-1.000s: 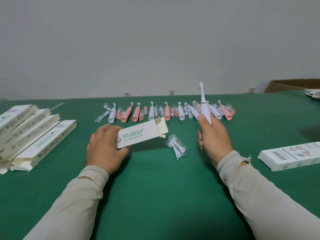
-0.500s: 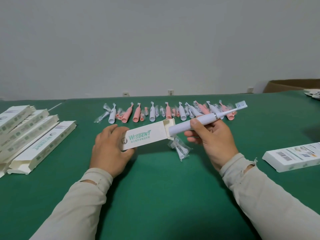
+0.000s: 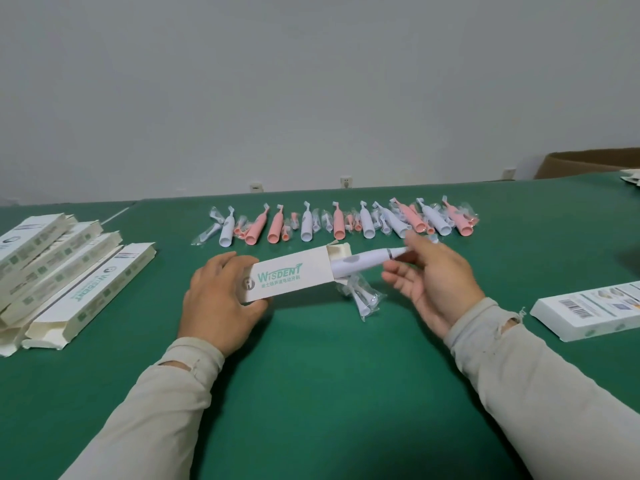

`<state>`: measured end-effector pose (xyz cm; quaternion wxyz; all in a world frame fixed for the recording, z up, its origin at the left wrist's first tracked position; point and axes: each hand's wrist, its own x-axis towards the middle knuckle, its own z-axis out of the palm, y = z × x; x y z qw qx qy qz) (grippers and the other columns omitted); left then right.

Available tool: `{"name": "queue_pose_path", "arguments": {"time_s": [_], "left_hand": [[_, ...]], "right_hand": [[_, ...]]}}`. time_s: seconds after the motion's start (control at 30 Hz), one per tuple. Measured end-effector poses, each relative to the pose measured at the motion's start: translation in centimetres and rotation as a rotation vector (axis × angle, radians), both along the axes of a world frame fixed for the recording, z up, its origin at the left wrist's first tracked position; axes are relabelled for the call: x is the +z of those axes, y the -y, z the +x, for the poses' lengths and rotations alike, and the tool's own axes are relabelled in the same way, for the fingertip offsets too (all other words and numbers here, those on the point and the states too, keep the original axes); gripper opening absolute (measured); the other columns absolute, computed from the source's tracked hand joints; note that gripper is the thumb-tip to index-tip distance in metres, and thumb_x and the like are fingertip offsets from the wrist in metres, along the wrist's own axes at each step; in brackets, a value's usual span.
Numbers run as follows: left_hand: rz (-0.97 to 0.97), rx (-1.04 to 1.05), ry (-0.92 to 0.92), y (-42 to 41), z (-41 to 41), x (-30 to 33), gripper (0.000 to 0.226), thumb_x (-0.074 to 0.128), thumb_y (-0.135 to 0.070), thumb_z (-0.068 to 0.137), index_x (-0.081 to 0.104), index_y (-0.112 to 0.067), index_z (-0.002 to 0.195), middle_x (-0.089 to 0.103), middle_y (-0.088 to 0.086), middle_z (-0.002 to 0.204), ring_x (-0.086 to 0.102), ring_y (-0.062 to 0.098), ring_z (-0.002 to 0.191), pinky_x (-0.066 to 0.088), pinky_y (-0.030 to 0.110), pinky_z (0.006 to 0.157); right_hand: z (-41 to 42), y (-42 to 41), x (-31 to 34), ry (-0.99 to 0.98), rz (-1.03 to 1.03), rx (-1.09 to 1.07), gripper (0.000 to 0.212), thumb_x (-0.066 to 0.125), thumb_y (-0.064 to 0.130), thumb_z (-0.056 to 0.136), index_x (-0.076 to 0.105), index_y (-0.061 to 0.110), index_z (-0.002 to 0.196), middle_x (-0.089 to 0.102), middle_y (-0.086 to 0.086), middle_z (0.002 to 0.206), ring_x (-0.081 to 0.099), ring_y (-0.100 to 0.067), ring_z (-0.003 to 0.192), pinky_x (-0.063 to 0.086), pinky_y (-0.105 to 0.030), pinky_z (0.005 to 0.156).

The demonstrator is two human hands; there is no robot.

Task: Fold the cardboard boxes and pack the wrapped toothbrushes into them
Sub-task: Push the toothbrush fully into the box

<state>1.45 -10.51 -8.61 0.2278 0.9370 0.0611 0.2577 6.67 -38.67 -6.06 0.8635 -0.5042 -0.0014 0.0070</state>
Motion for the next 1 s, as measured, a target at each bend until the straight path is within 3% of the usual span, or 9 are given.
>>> {"name": "queue_pose_path", "arguments": {"time_s": [0.13, 0.27, 0.33, 0.43, 0.67, 0.77, 0.87, 0.93, 1.0], "left_hand": [[0.004, 0.009, -0.018, -0.2, 0.1, -0.2, 0.054, 0.078, -0.029, 0.075, 0.059, -0.033, 0.126, 0.05, 0.001, 0.14, 0.041, 0.026, 0.132, 0.031, 0.041, 0.11], [-0.006, -0.049, 0.002, 0.2, 0.1, -0.3, 0.056, 0.08, -0.028, 0.074, 0.06, -0.032, 0.126, 0.052, 0.0, 0.139, 0.042, 0.025, 0.131, 0.03, 0.04, 0.111], [0.003, -0.055, 0.005, 0.2, 0.0, -0.4, 0.057, 0.081, -0.026, 0.073, 0.061, -0.03, 0.127, 0.053, 0.0, 0.138, 0.043, 0.026, 0.13, 0.03, 0.039, 0.111], [-0.009, -0.043, 0.006, 0.2, -0.1, -0.5, 0.058, 0.081, -0.024, 0.073, 0.061, -0.029, 0.127, 0.052, 0.001, 0.138, 0.043, 0.027, 0.129, 0.029, 0.038, 0.11], [-0.025, -0.085, 0.028, 0.2, -0.1, -0.5, 0.056, 0.08, -0.025, 0.074, 0.061, -0.031, 0.126, 0.052, -0.002, 0.136, 0.042, 0.024, 0.129, 0.028, 0.029, 0.104], [-0.022, -0.106, 0.029, 0.2, 0.0, -0.4, 0.054, 0.08, -0.028, 0.075, 0.06, -0.034, 0.125, 0.054, -0.007, 0.131, 0.044, 0.022, 0.126, 0.032, 0.03, 0.097], [-0.023, -0.129, 0.05, 0.2, -0.2, -0.4, 0.054, 0.081, -0.028, 0.074, 0.06, -0.035, 0.123, 0.057, -0.009, 0.125, 0.047, 0.022, 0.122, 0.032, 0.03, 0.096], [-0.027, -0.134, 0.062, 0.1, -0.4, -0.4, 0.055, 0.083, -0.029, 0.074, 0.06, -0.035, 0.123, 0.058, -0.01, 0.121, 0.048, 0.023, 0.118, 0.033, 0.03, 0.095], [-0.02, -0.126, 0.071, 0.0, -0.4, -0.4, 0.055, 0.083, -0.03, 0.074, 0.06, -0.034, 0.123, 0.058, -0.012, 0.117, 0.049, 0.023, 0.116, 0.034, 0.031, 0.095]], "right_hand": [[0.4, 0.4, 0.0, 0.097, -0.192, -0.149, 0.013, 0.057, 0.014, 0.1, 0.062, 0.002, 0.101, 0.076, -0.012, 0.087, 0.073, -0.015, 0.069, 0.058, -0.023, 0.062], [-1.1, -1.2, -0.4, 0.312, -0.554, 0.079, 0.008, 0.059, 0.013, 0.099, 0.066, 0.018, 0.1, 0.076, -0.005, 0.087, 0.071, -0.011, 0.073, 0.059, -0.025, 0.068], [-1.7, -2.1, -0.9, 0.341, -0.642, 0.171, 0.022, 0.064, 0.009, 0.095, 0.062, 0.03, 0.103, 0.073, -0.002, 0.096, 0.071, -0.011, 0.081, 0.06, -0.032, 0.08], [-1.8, -2.1, -0.8, 0.332, -0.664, 0.077, 0.025, 0.063, 0.006, 0.094, 0.058, 0.029, 0.103, 0.07, -0.002, 0.104, 0.073, -0.012, 0.087, 0.059, -0.037, 0.087], [-1.2, -1.1, -0.8, 0.367, -0.788, -0.098, 0.007, 0.079, 0.02, 0.084, 0.073, 0.024, 0.083, 0.068, 0.007, 0.07, 0.062, -0.009, 0.064, 0.055, -0.028, 0.069], [-1.4, -1.2, -0.7, 0.561, -0.944, -0.117, 0.01, 0.073, 0.02, 0.089, 0.076, 0.027, 0.096, 0.07, 0.016, 0.085, 0.063, -0.001, 0.079, 0.051, -0.016, 0.078], [-1.9, -2.1, -0.6, 0.778, -1.101, -0.119, 0.017, 0.068, 0.017, 0.093, 0.077, 0.021, 0.107, 0.069, 0.012, 0.095, 0.06, -0.002, 0.089, 0.046, -0.013, 0.086], [-2.0, -2.9, -0.6, 0.789, -1.086, -0.116, 0.017, 0.067, 0.014, 0.093, 0.078, 0.02, 0.105, 0.068, 0.01, 0.094, 0.059, -0.005, 0.089, 0.045, -0.013, 0.085], [-1.9, -3.4, -0.6, 0.657, -0.943, -0.095, 0.014, 0.07, 0.014, 0.091, 0.077, 0.025, 0.096, 0.068, 0.017, 0.083, 0.059, -0.001, 0.078, 0.046, -0.012, 0.076]]}}
